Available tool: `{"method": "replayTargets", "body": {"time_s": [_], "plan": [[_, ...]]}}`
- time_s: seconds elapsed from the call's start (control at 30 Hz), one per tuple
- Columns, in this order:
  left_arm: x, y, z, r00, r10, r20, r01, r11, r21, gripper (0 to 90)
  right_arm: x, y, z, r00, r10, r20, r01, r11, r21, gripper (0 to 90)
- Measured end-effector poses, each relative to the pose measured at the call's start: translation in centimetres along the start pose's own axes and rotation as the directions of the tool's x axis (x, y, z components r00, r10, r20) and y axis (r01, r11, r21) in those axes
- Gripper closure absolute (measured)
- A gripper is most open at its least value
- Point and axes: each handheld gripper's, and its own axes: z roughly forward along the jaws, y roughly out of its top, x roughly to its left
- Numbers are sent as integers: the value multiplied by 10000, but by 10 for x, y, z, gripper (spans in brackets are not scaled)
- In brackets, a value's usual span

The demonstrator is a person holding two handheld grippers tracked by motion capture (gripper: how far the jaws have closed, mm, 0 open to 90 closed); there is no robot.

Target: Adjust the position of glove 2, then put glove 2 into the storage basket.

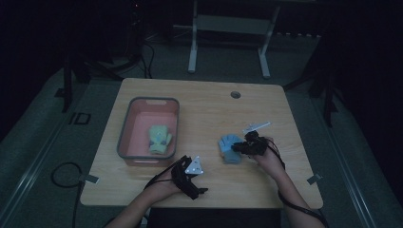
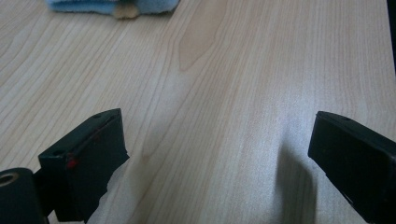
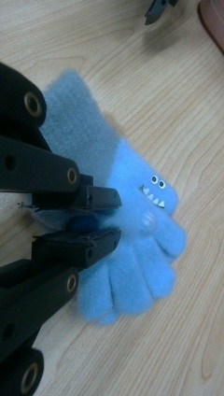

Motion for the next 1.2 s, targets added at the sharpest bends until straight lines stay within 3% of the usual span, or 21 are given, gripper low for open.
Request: {"method": "replayTargets", "body": {"time_s": [0.13,0.3,0.4,0.47,0.57,0.63,0.83,0.9,1.03,1.07,1.2], "plan": [[1,0,-1,9996,-273,21,274,9992,-301,44,2,1,-7,9998,-132,125,134,9997,-193,657],[1,2,-4,9995,-321,2,320,9966,-756,51,2,1,-19,10000,-30,19,31,9982,-596,343],[1,2,-4,9993,-381,-43,376,9955,-870,53,2,0,-22,10000,-55,-79,49,9977,-671,272],[1,3,-3,9987,-508,-92,499,9953,-829,54,2,-2,-25,9998,-133,-168,119,9968,-792,158],[0,5,-2,9979,-614,-227,606,9976,-336,53,3,-6,-26,9992,-362,-185,349,9970,-684,141],[0,5,-1,9972,-659,-348,654,9977,-162,53,2,-8,-26,9992,-261,-313,237,9970,-739,164],[-1,9,-3,9956,-905,-260,900,9957,-203,49,5,-14,-32,9980,-598,-185,576,9929,-1041,188],[-1,12,-4,9949,-953,-338,942,9951,-313,51,6,-19,-39,9979,-623,197,643,9906,-1204,163],[-1,14,-4,9948,-969,-310,960,9950,-292,51,5,-24,-48,9995,-115,278,153,9896,-1430,135],[-2,19,-1,9966,-806,-175,803,9967,-140,51,4,-27,-54,9989,255,394,-183,9850,-1717,122],[-5,26,3,9997,-263,-23,263,9996,-137,52,1,-32,-60,9982,545,263,-488,9818,-1835,121]]}}
